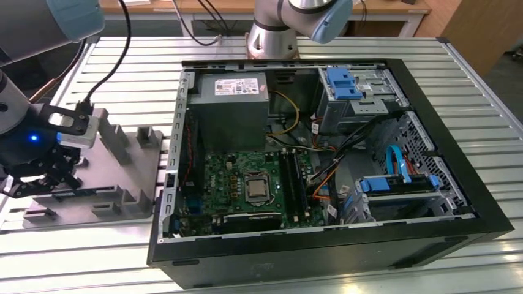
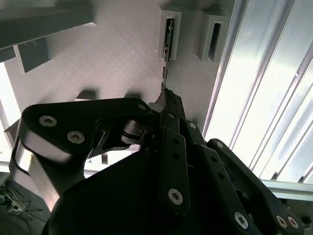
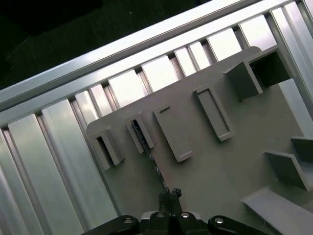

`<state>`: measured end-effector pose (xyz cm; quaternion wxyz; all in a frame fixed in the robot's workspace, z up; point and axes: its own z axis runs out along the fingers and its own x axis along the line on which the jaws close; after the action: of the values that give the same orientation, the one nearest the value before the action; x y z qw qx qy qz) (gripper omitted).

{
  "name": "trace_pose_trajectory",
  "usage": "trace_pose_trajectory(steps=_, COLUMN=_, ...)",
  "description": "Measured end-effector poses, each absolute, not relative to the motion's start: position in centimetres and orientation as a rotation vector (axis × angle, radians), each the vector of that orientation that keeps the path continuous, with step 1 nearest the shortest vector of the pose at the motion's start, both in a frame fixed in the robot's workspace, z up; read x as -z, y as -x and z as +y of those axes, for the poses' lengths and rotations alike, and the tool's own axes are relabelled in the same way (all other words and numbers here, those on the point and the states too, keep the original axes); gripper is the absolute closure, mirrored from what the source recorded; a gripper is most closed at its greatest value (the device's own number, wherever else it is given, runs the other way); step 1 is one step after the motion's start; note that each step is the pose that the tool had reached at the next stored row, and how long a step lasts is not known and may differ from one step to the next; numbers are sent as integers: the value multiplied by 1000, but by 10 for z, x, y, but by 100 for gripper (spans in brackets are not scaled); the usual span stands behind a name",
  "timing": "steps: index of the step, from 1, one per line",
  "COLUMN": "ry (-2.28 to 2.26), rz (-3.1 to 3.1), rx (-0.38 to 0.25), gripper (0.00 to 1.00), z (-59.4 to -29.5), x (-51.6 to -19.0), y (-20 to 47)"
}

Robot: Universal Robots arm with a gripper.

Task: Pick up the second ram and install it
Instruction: 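Pick up the second ram and move it above second insertion slot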

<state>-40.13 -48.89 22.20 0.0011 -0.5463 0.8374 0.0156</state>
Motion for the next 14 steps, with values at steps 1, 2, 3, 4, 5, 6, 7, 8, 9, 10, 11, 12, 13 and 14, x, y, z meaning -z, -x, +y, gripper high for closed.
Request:
trace_pose_trajectory(steps=1, ry=1729, rz=2620, rx=-49, gripper=90, z=-489, x=-222, y=401)
trace_pose_trajectory(steps=2, ry=1745, rz=2610, rx=-49, gripper=90, z=-489, x=-222, y=401)
trace_pose_trajectory(steps=3, ry=1758, rz=2601, rx=-49, gripper=90, z=-489, x=-222, y=401)
trace_pose_trajectory(steps=4, ry=1771, rz=2592, rx=-49, gripper=90, z=-489, x=-222, y=401)
trace_pose_trajectory(steps=5, ry=1784, rz=2584, rx=-49, gripper=90, z=-489, x=-222, y=401)
trace_pose_trajectory(steps=6, ry=1796, rz=2576, rx=-49, gripper=90, z=-489, x=-222, y=401)
trace_pose_trajectory(steps=7, ry=1820, rz=2559, rx=-49, gripper=90, z=-489, x=-222, y=401)
trace_pose_trajectory(steps=8, ry=1831, rz=2551, rx=-49, gripper=90, z=-489, x=-222, y=401)
trace_pose_trajectory(steps=9, ry=1843, rz=2543, rx=-49, gripper=90, z=-489, x=-222, y=401)
trace_pose_trajectory(steps=10, ry=1854, rz=2535, rx=-49, gripper=90, z=-489, x=-222, y=401)
trace_pose_trajectory(steps=11, ry=1865, rz=2527, rx=-49, gripper=90, z=-489, x=-222, y=401)
trace_pose_trajectory(steps=12, ry=1876, rz=2519, rx=-49, gripper=90, z=-489, x=-222, y=401)
trace_pose_trajectory(steps=13, ry=1887, rz=2511, rx=-49, gripper=90, z=-489, x=-222, y=401)
trace_pose_trajectory(steps=14, ry=1898, rz=2503, rx=-49, gripper=90, z=-489, x=-222, y=401)
